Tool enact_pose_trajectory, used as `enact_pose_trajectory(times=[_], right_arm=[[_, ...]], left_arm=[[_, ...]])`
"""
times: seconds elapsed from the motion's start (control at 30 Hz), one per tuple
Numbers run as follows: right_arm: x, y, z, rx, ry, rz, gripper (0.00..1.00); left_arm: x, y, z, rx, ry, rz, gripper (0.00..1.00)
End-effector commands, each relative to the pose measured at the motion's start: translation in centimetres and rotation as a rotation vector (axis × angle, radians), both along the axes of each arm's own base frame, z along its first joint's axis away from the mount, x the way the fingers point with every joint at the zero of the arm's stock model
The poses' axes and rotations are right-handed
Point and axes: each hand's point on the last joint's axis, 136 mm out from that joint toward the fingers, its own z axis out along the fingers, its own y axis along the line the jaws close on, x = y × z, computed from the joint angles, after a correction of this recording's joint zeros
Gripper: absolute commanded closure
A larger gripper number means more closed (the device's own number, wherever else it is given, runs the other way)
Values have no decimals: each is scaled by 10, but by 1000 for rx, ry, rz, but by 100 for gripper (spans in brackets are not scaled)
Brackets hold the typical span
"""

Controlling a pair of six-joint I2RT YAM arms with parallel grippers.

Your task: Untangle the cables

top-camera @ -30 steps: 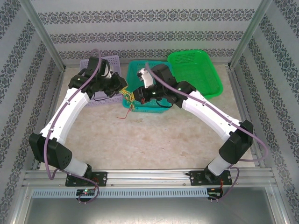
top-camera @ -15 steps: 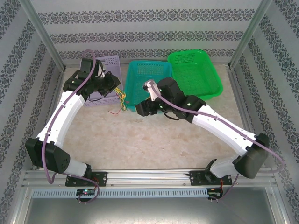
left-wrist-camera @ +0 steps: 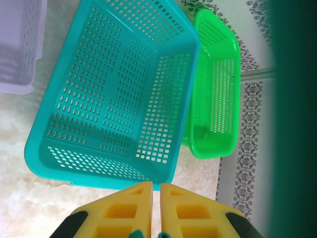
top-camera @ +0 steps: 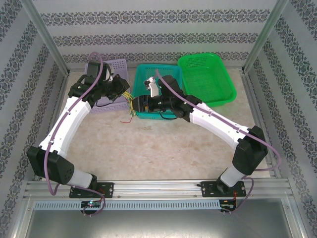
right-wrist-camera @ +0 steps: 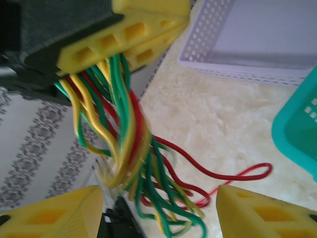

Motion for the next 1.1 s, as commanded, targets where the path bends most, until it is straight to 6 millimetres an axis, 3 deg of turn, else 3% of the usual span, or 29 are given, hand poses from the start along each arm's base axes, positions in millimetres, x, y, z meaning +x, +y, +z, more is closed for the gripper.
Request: enact_pose_trajectory(times=[0.0,0.17,0.2,0.3,0.33,0.37,0.43,0.47,0.5,0.6,0.73,0.87,1.07], right_arm=[[3,13,12,90,26,-4,38],[10,14,6,84,48,-38,41],[12,15,2,72,53,-40,48],[12,13,-9,23,66,-27,94],[13,9,-14,-8,62,-26,100],[12,3,-19,-36,52,-26,100],[12,-16,-28,-90,24,-35,100],[13,-25,-31,-101,14,-40,100],[13,-35,-35,-116,0,-42,100],[7,-54,-37,-168,-78,-20,100],[6,-67,-34,-221,-176,-14,100],[14,-72,-34,-215,-162,-33,100],[17,-78,-46,-254,-126,-61,100]], left_arm=[[3,-8,7,-21,-28,-4,100],[5,-13,7,-37,-23,-7,100],[6,-14,8,-42,-23,-7,100],[6,-11,13,-40,-27,13,100],[6,-7,17,-19,-36,27,98],[6,-2,21,2,-46,40,86],[2,12,31,52,-64,82,48],[0,19,35,63,-67,104,38],[-2,28,36,65,-61,130,35],[-7,38,40,15,-53,151,41],[-17,24,28,-88,47,101,65],[-29,8,10,-175,129,68,71],[-43,11,-13,-180,168,88,82]])
